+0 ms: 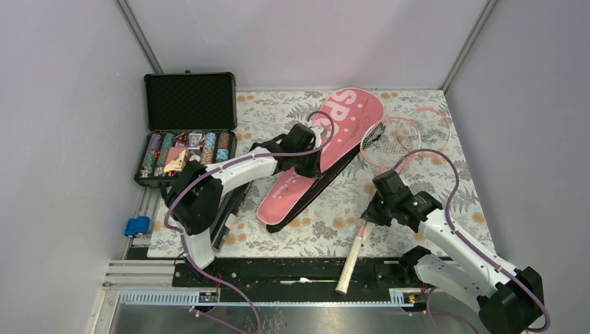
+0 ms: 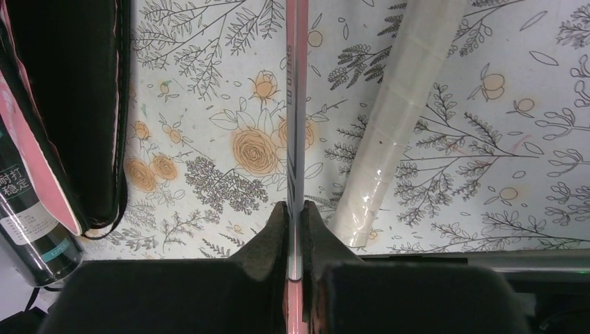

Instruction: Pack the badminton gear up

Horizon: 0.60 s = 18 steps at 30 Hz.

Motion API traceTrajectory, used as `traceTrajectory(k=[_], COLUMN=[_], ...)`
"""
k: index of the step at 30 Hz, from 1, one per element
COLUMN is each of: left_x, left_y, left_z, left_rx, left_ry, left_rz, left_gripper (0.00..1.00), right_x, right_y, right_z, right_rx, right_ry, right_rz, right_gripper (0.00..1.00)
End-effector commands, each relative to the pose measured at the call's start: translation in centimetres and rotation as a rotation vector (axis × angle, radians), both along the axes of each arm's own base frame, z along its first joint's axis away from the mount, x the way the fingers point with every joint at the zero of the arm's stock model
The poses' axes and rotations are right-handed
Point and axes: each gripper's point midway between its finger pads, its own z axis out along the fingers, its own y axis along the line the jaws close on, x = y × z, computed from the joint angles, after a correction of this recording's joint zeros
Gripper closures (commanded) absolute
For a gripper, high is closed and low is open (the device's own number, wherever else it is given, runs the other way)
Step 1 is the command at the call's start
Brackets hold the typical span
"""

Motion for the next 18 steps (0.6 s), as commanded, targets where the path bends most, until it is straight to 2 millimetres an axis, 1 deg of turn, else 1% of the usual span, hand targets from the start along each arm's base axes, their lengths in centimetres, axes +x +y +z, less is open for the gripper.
traceTrajectory(k=[1, 4, 6, 8, 9, 13, 15, 18], left_x=[0.3, 0.2, 0.3, 0.4, 0.5, 0.5, 0.6, 0.5], left_y=[-2.3, -2.5, -2.5, -2.4, -2.4, -2.3, -2.3, -2.2], left_z=[5.9, 5.8, 5.7, 5.5, 5.5, 5.3, 5.3, 5.4], left_rx=[-0.216, -0.225, -0.221, -0.213, -0.210, -0.204, -0.200, -0.201], left_ry=[-0.050, -0.041, -0.043, -0.048, -0.050, -0.050, -0.051, -0.050], left_rz=[-0.002, -0.008, -0.008, -0.003, -0.002, 0.000, 0.004, 0.003], left_gripper=[1.00, 1.00, 1.00, 1.00, 1.00, 1.00, 1.00, 1.00], right_x=[0.9, 0.6, 0.3, 0.2, 0.4, 1.0, 1.1, 1.0], right_y=[1.4, 2.1, 2.1, 1.5, 0.7, -1.1, -1.5, -1.9], right_z=[0.5, 0.3, -0.1, -0.5, -0.7, -0.4, -0.1, -0.3], right_rx=[0.047, 0.071, 0.072, 0.052, 0.019, -0.064, -0.082, -0.093], right_ry=[-0.015, 0.021, 0.036, 0.041, 0.033, -0.009, -0.019, -0.020], right_rz=[0.034, 0.058, 0.053, 0.017, -0.013, -0.066, -0.077, -0.088], right_gripper=[1.00, 1.00, 1.00, 1.00, 1.00, 1.00, 1.00, 1.00])
